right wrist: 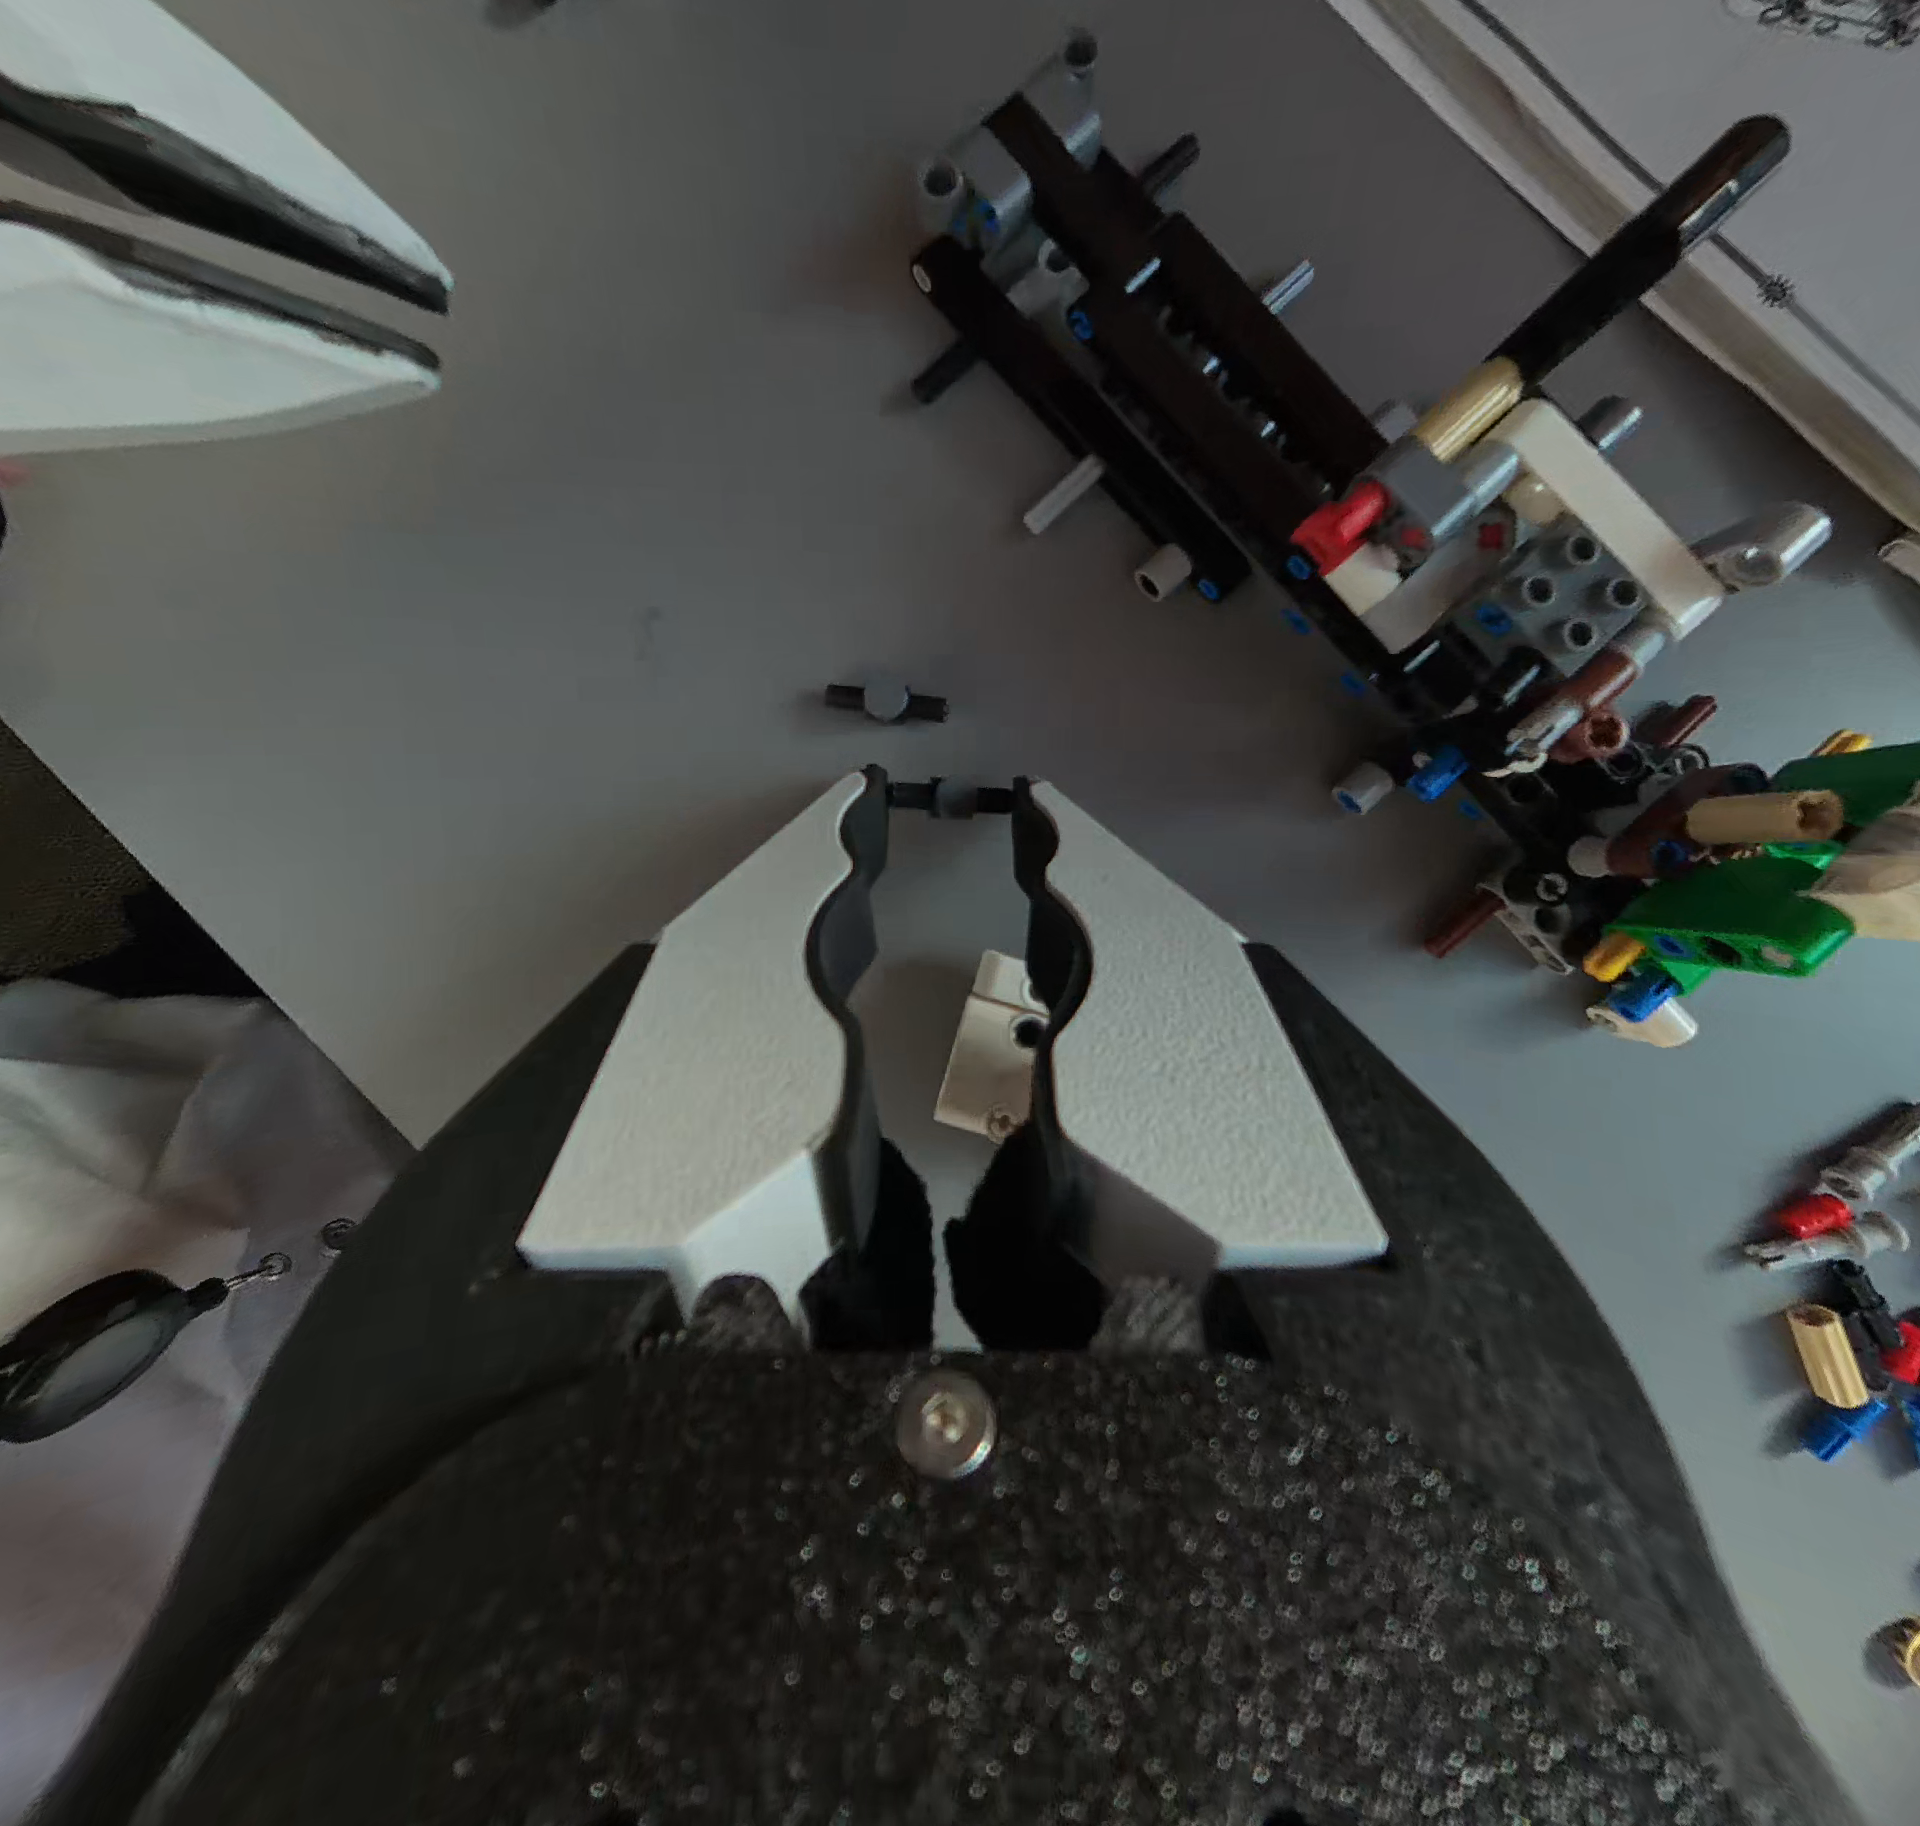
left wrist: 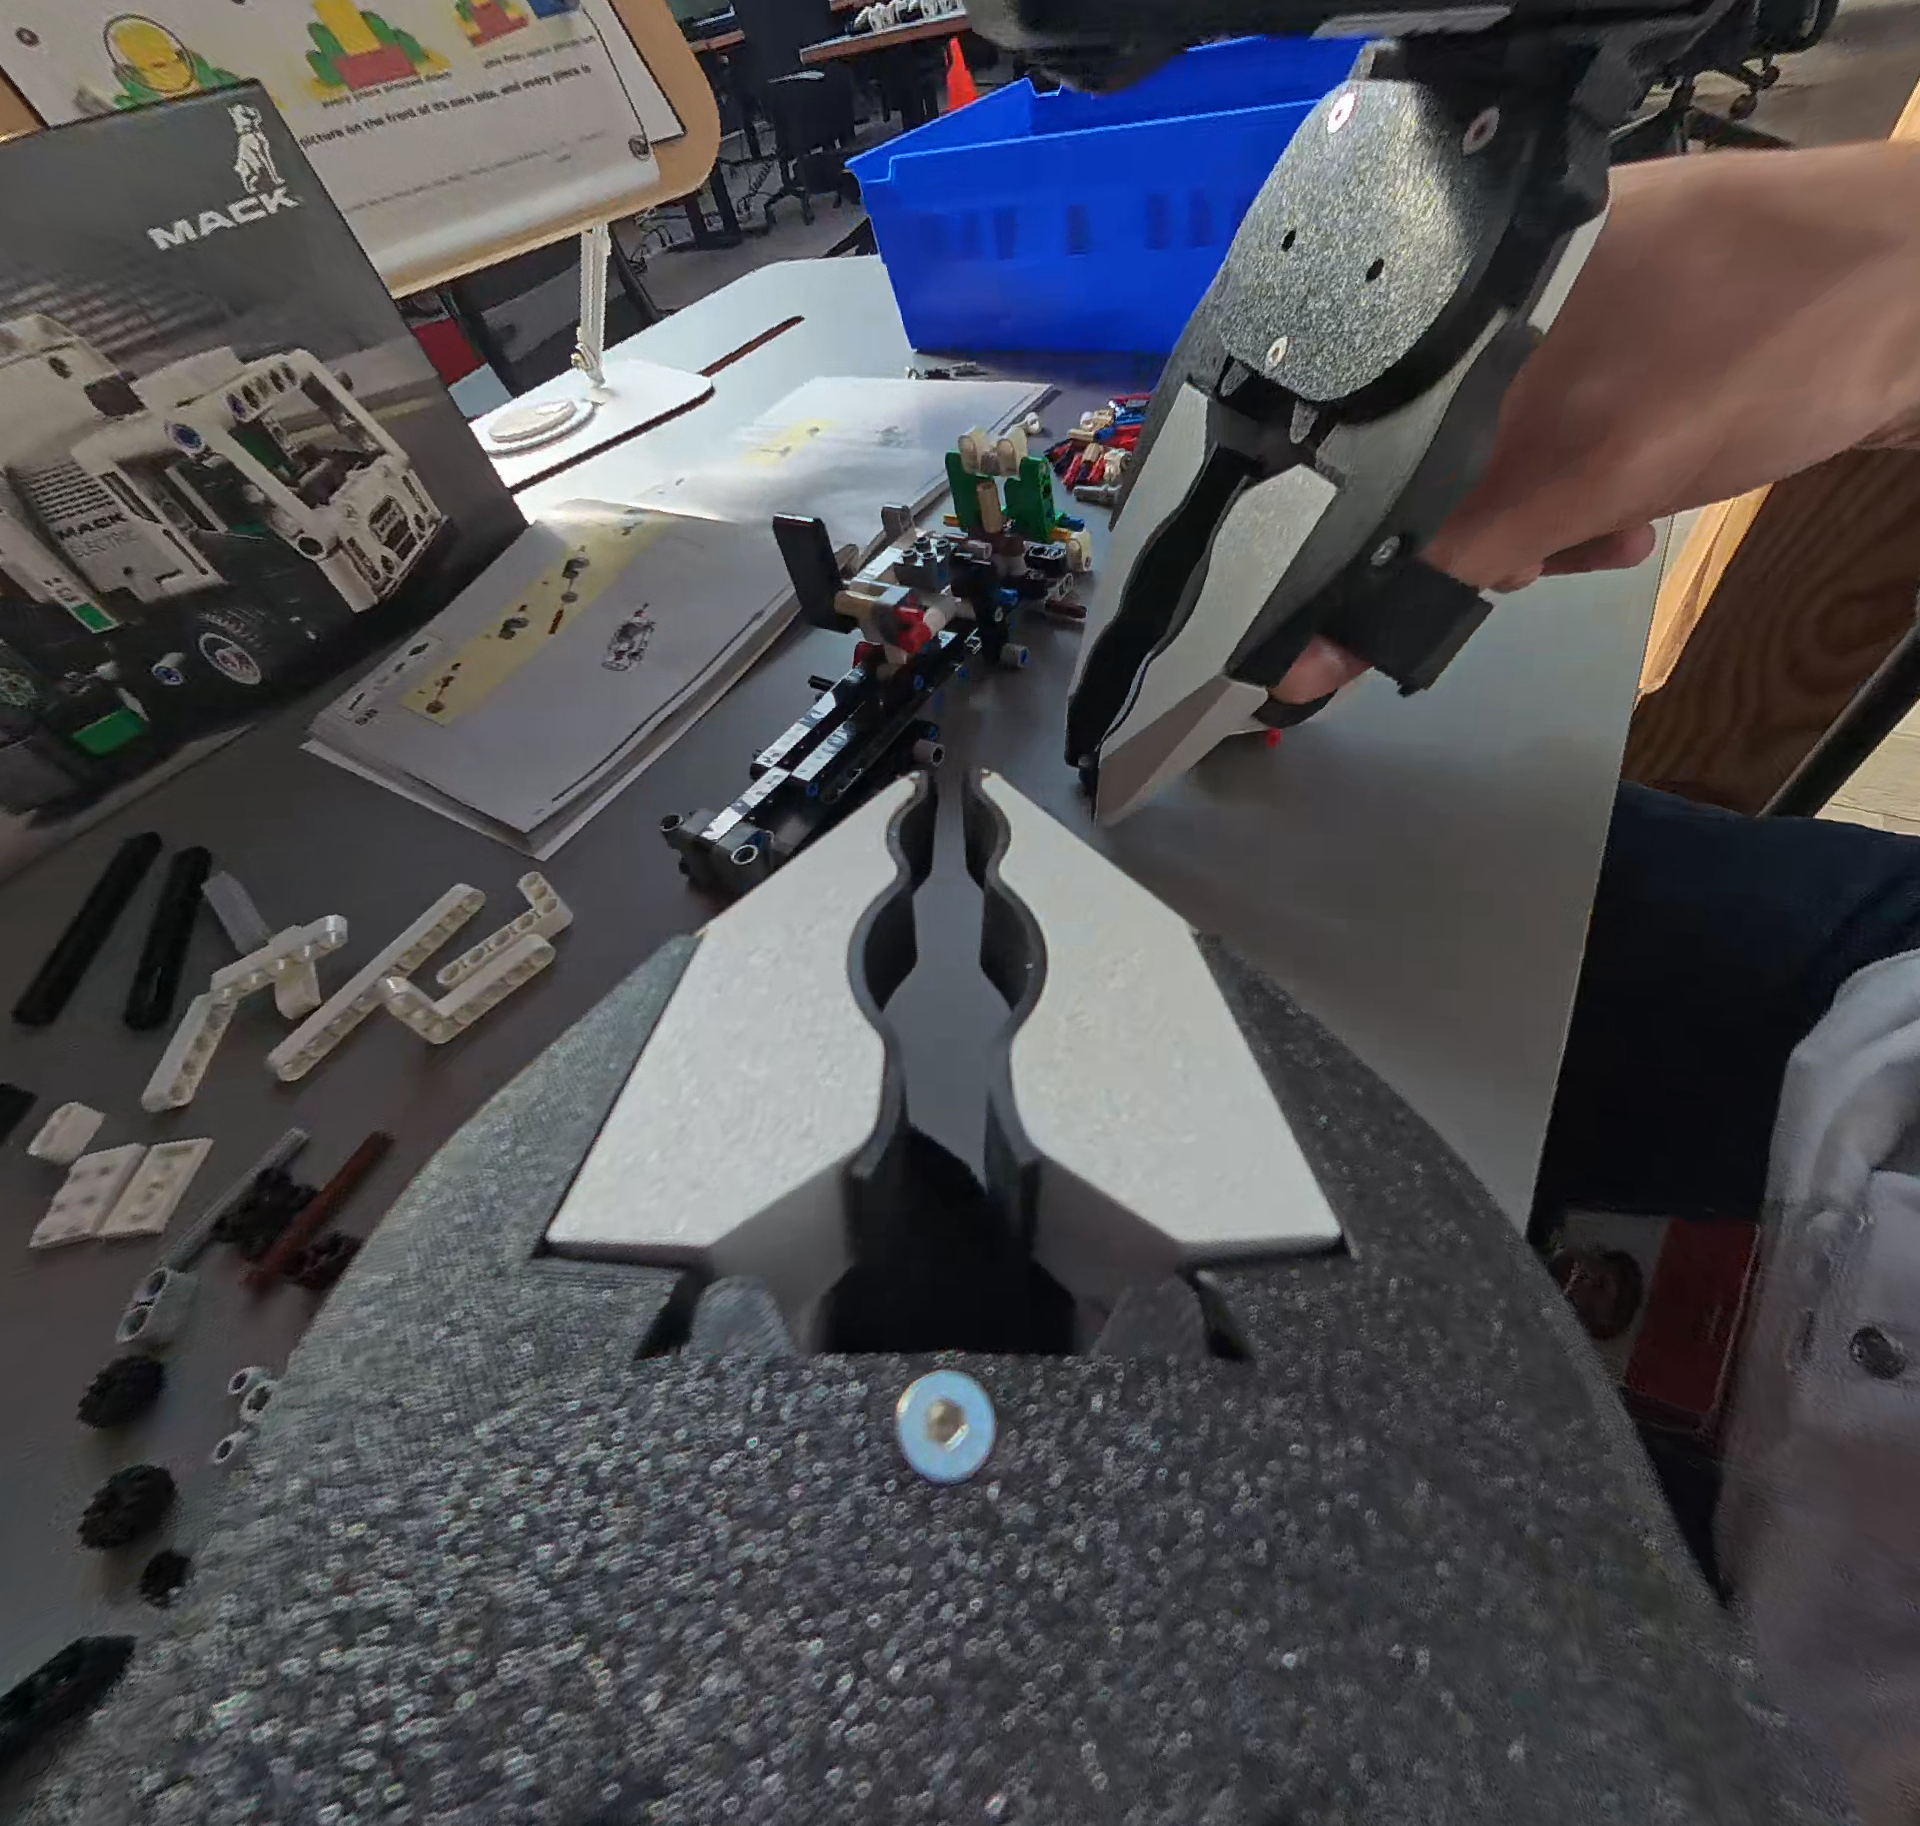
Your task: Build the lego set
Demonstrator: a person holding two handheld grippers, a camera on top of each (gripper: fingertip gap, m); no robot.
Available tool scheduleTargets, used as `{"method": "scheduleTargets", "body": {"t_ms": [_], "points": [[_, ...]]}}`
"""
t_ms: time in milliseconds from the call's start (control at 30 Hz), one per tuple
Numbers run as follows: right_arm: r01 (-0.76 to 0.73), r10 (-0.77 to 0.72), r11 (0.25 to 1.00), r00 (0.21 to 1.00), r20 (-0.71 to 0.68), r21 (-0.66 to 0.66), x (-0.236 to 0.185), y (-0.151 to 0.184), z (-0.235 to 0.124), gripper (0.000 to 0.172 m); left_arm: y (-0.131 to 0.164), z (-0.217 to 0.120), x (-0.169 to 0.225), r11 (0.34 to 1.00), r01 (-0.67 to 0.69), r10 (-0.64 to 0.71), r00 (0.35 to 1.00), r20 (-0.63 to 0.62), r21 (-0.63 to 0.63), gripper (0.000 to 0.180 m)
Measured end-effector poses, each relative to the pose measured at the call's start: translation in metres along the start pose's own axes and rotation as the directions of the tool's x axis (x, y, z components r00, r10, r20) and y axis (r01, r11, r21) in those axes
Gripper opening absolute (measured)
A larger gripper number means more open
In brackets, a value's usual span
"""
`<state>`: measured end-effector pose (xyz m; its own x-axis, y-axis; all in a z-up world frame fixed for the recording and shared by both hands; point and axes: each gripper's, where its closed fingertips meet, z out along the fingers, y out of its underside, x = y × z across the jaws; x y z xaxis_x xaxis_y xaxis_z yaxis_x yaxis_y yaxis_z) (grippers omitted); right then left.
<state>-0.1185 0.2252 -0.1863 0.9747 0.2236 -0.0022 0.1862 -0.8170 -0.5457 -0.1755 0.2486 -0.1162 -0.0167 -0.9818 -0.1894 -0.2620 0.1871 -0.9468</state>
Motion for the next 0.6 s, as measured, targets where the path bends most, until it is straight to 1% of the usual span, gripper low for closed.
{"method": "scheduleTargets", "body": {"t_ms": [200,267,300,367,467,533,600], "points": [[-0.003,0.001,0.999,0.999,-0.034,-0.044,0.003,0.001,0.004,0.023,0.001,0.001,0.004,1.000,-0.009,0.009,1.000,-0.024,-0.002,0.006],[0.000,-0.002,0.999,0.999,-0.037,-0.038,0.002,0.000,0.004,0.023,0.002,0.002,0.005,1.000,-0.020,0.020,0.999,-0.026,-0.014,0.008],[-0.003,0.002,1.000,0.999,-0.036,-0.030,0.002,-0.001,0.004,0.026,0.003,0.003,0.006,0.999,-0.028,0.027,0.999,-0.025,-0.022,0.009],[-0.025,0.025,0.999,1.000,-0.007,0.021,0.001,-0.005,-0.003,0.030,0.006,0.004,0.006,0.998,-0.049,0.048,0.999,-0.013,-0.038,0.009],[-0.068,0.058,0.983,0.996,0.063,0.168,0.004,-0.013,-0.035,0.029,0.010,0.005,0.006,0.994,-0.084,0.085,0.996,0.016,-0.066,0.009],[-0.106,0.091,0.959,0.993,0.070,0.263,0.024,-0.008,-0.060,0.029,0.012,0.007,0.006,0.991,-0.100,0.103,0.994,0.025,-0.084,0.009],[-0.128,0.123,0.926,0.992,0.037,0.354,0.054,0.006,-0.078,0.029,0.016,0.010,0.005,0.987,-0.110,0.114,0.993,0.033,-0.115,0.009]]}}
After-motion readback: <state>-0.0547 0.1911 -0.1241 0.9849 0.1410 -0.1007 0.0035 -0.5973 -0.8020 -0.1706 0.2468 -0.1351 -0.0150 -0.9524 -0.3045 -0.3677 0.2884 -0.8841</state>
